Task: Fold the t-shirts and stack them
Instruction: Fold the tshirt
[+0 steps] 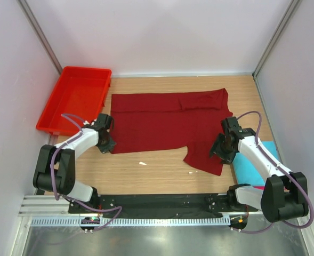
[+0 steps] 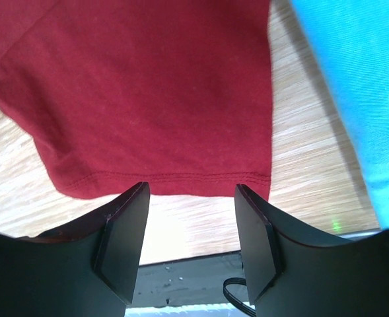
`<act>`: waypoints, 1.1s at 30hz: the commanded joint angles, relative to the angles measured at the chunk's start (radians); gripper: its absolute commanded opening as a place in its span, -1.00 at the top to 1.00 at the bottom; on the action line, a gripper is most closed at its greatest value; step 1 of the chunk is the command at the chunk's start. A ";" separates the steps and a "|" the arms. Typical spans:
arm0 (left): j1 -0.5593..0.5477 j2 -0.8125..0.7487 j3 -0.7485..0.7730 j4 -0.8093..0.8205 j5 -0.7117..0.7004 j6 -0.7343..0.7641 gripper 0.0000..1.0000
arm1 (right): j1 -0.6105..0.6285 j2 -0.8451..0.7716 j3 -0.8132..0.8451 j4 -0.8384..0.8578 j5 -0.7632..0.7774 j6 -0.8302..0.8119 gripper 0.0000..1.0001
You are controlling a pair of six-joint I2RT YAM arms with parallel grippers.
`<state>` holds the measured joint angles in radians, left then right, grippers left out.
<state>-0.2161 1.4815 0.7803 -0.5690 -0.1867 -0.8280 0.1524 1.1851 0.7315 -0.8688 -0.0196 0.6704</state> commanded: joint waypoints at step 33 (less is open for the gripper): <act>0.038 -0.266 -0.027 -0.183 -0.046 -0.120 1.00 | -0.109 -0.159 -0.080 -0.027 0.101 0.130 0.98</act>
<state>-0.1833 1.2865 0.7509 -0.6510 -0.2001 -0.8684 0.0418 1.1179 0.5888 -0.7616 0.0418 0.7715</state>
